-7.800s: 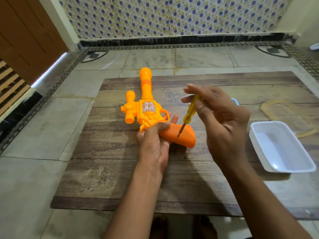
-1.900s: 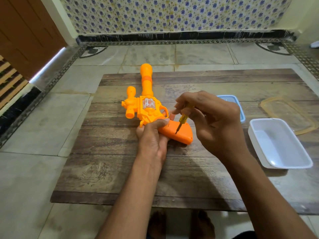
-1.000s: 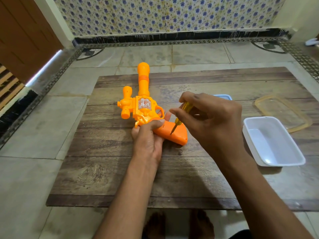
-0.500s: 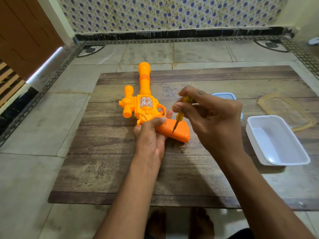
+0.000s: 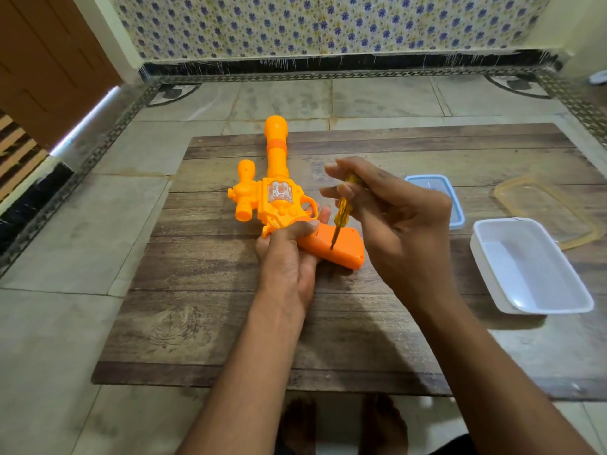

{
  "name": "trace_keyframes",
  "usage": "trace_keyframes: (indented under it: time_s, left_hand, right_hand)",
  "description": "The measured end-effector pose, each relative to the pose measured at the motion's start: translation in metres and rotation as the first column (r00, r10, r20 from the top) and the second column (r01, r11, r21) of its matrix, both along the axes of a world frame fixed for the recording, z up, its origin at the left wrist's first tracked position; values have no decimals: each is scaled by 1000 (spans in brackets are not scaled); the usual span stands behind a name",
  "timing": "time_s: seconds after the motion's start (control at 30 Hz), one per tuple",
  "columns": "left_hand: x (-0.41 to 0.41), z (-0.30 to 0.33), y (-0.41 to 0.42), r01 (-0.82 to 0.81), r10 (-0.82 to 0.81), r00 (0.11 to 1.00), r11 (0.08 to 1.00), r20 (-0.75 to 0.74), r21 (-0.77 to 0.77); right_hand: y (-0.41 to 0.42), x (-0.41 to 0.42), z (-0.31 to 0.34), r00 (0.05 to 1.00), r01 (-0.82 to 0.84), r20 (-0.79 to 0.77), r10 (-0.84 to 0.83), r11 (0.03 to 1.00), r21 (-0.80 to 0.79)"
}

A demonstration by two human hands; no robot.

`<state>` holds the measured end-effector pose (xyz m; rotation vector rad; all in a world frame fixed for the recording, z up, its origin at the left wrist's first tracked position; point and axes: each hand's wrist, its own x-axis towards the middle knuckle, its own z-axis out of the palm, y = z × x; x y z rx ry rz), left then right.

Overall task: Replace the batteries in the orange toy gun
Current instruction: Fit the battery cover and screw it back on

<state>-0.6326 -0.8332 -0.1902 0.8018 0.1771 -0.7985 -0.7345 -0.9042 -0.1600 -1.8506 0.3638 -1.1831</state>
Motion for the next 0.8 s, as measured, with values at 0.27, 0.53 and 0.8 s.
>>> trace_keyframes:
  time_s: [0.27, 0.53, 0.8]
  left_hand:
    - [5, -7, -5, -4, 4, 1000, 999, -8, 32]
    - [5, -5, -3, -6, 7, 1000, 1000, -11, 26]
    - [1, 0, -3, -32, 32, 999, 999, -16, 33]
  right_hand:
    - [-9, -5, -3, 999, -25, -33, 23, 998, -64]
    - [-12, -6, -8, 998, -55, -30, 58, 995, 82]
    - [-8, -2, 0, 996, 12, -85, -20, 996, -91]
